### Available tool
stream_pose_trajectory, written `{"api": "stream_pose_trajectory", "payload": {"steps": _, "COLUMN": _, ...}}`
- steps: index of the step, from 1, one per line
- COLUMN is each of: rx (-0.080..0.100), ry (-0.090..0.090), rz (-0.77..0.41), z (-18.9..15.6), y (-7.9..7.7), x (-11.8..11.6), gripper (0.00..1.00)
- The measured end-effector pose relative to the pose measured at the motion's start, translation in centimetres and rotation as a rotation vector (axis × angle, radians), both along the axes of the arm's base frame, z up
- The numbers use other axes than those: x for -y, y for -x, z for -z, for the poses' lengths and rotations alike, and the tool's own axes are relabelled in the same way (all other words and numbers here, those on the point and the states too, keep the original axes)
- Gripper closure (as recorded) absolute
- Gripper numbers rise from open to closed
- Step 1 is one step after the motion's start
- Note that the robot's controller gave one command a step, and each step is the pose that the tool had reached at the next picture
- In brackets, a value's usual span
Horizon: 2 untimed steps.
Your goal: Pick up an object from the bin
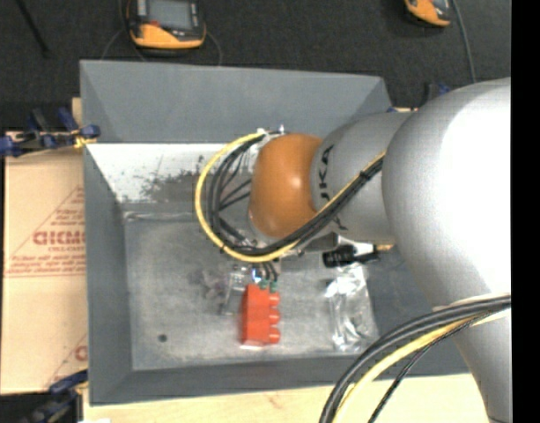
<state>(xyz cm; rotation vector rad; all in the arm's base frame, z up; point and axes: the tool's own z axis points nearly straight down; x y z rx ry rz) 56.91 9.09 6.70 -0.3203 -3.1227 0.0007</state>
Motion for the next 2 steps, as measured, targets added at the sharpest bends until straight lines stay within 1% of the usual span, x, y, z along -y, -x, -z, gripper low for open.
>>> {"api": "stream_pose_trajectory", "payload": {"steps": 1, "rx": 0.007, "ry": -0.001, "rz": 0.002, "z": -0.4, "y": -0.2, "x": 0.0, "gripper": 1.0}}
{"api": "stream_pose_trajectory", "payload": {"steps": 2, "rx": 0.014, "ry": -0.001, "rz": 0.012, "z": -16.1, "y": 1.2, "x": 3.6, "gripper": 1.0}}
